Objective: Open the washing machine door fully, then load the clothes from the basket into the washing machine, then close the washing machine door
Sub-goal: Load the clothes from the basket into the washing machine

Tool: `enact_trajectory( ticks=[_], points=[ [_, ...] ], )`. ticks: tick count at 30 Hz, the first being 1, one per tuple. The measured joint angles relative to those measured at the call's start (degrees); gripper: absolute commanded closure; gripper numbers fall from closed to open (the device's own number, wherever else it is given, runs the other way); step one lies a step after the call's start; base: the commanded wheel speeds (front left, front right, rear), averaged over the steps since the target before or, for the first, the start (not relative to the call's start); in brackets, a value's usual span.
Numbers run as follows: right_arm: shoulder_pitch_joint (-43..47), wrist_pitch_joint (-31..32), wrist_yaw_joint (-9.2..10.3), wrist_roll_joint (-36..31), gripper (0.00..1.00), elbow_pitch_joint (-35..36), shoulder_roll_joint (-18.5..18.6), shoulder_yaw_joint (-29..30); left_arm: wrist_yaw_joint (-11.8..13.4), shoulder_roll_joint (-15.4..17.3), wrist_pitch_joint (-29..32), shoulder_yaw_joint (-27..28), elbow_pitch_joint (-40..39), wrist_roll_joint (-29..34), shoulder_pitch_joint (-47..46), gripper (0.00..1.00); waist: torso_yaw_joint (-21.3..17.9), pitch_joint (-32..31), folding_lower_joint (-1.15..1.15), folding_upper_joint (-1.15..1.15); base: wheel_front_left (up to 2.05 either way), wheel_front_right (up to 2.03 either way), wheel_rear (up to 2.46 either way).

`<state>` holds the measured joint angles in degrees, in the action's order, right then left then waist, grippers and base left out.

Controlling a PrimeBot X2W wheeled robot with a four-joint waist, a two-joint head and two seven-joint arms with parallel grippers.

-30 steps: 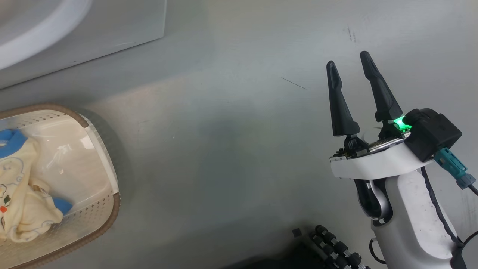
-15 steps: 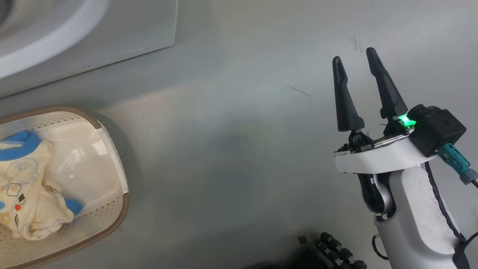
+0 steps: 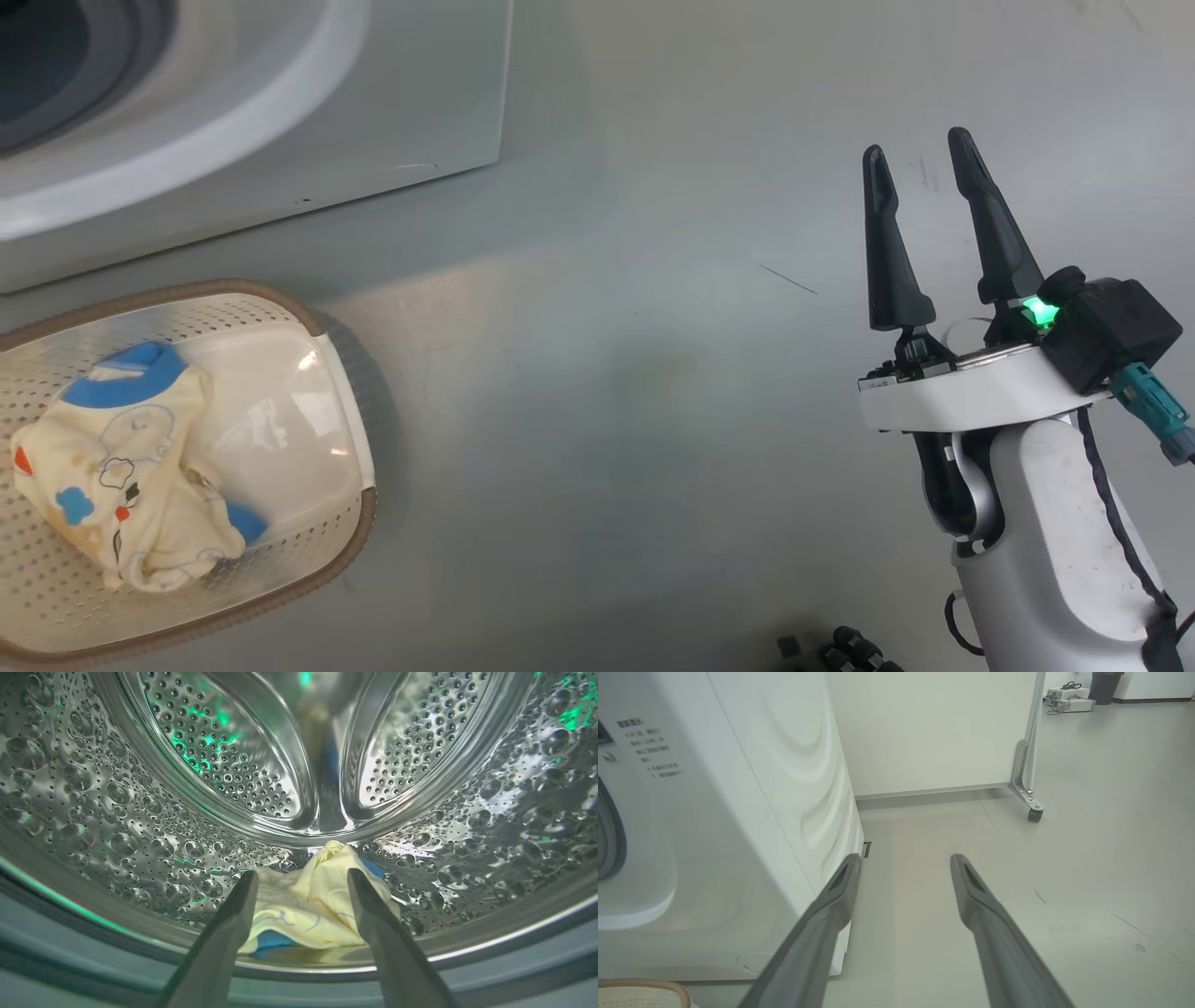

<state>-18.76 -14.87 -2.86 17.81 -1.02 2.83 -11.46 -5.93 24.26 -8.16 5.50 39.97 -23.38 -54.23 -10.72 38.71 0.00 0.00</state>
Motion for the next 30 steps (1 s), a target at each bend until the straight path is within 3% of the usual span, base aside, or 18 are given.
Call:
enact_trajectory(
  ticks=[7,19,30],
  points=[
    [2.09,0.0,-0.02,-0.83,0.0,-1.46,-0.01,0.83,0.0,-3.71,-6.62,-0.07,-1.67,0.0,8.32,0.0,1.9,-2.92,0.0,0.0,0.0,0.0,0.0],
    [7.6,0.0,-0.11,-1.85,0.0,-4.0,-0.02,3.14,1.68,-12.58,-6.6,-0.37,-7.35,0.49,24.77,0.0,5.04,-11.21,0.0,0.0,0.0,0.0,0.0],
    [13.03,0.0,-0.59,-2.92,0.0,-5.72,0.37,3.85,2.69,-18.03,-6.55,-1.13,-16.22,1.98,36.76,0.0,8.36,-19.73,0.0,0.0,0.0,0.0,0.0]
  ],
)
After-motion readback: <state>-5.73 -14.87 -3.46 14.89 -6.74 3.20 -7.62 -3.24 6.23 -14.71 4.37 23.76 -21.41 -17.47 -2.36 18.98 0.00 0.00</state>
